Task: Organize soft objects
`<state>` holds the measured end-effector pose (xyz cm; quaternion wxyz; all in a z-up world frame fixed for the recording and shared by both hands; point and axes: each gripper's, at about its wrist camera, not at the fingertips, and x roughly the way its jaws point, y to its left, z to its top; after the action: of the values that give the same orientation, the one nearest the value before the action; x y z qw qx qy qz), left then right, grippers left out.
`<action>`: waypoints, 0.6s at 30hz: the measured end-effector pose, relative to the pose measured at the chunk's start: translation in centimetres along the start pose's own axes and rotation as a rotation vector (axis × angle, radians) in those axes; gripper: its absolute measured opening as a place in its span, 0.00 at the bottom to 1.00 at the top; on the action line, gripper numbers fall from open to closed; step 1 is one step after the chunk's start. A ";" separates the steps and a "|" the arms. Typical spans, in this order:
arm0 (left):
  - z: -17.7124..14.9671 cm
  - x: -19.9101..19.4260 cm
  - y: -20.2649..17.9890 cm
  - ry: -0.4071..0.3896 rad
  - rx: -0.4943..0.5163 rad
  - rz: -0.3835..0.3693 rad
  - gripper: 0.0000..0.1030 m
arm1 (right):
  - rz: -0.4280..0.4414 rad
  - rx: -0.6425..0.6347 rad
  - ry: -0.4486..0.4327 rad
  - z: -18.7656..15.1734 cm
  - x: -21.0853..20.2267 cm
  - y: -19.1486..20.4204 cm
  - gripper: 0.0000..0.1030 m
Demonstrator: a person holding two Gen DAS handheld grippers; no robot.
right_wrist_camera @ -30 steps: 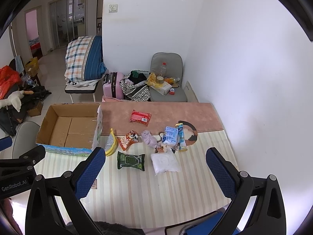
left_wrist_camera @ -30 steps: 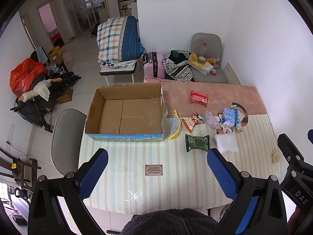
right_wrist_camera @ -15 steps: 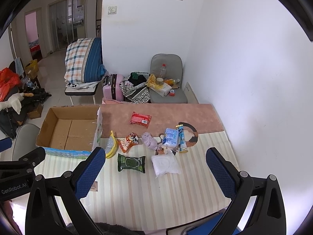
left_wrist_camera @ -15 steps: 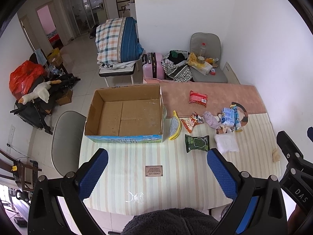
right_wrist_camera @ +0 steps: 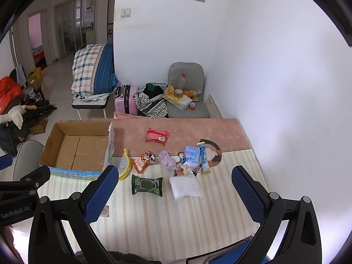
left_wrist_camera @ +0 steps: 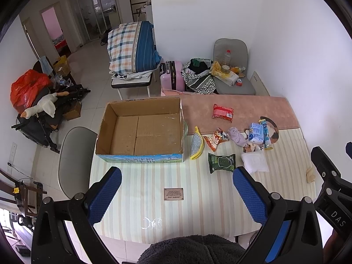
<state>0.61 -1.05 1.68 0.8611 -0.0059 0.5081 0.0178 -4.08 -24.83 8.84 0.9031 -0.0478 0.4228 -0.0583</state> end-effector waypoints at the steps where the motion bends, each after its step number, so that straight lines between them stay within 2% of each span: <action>1: 0.0 0.0 0.0 -0.001 0.001 0.000 1.00 | 0.000 -0.001 0.001 0.0 0.0 0.0 1.00; 18: 0.5 -0.1 0.4 -0.008 0.000 0.002 1.00 | 0.003 0.001 0.000 0.2 -0.1 0.0 1.00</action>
<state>1.01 -0.64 1.99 0.8631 -0.0051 0.5047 0.0187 -3.94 -24.79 9.03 0.9033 -0.0466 0.4226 -0.0572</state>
